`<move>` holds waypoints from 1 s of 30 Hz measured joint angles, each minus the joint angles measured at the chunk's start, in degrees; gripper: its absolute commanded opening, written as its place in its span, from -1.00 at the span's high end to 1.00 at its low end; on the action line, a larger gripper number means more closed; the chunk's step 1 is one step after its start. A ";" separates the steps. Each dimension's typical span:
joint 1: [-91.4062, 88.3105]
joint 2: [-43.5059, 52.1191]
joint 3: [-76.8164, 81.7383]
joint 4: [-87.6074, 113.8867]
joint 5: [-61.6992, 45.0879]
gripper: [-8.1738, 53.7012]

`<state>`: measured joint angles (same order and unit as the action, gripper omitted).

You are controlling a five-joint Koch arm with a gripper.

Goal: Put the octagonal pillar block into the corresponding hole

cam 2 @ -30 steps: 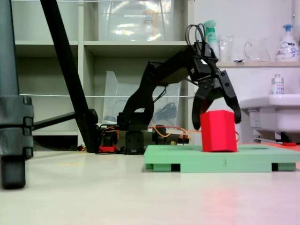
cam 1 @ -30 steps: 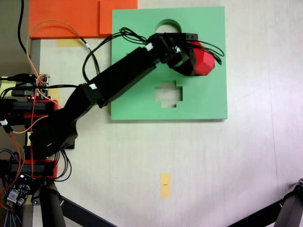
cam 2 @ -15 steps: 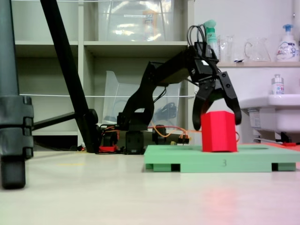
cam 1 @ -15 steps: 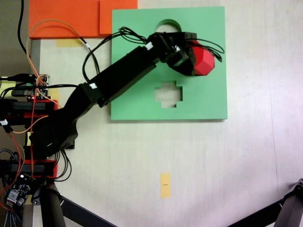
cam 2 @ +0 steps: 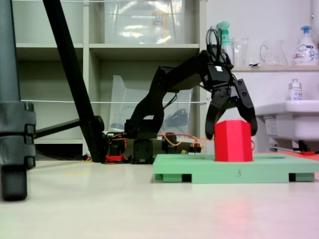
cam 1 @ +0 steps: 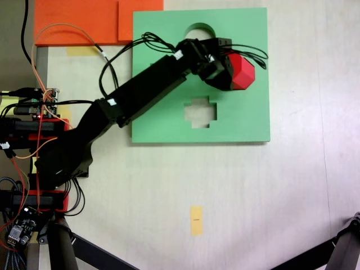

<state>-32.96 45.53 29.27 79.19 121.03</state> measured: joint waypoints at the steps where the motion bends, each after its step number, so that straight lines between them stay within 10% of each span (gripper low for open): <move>1: 0.00 0.00 0.00 0.00 0.00 0.07; 10: 0.79 -1.58 -0.53 -0.09 1.23 0.05; 22: 0.97 -2.29 -2.37 -0.18 1.49 -0.95; 30: 1.23 -2.29 -2.37 -0.26 -0.53 -0.95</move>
<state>-31.73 43.24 26.89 78.93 120.50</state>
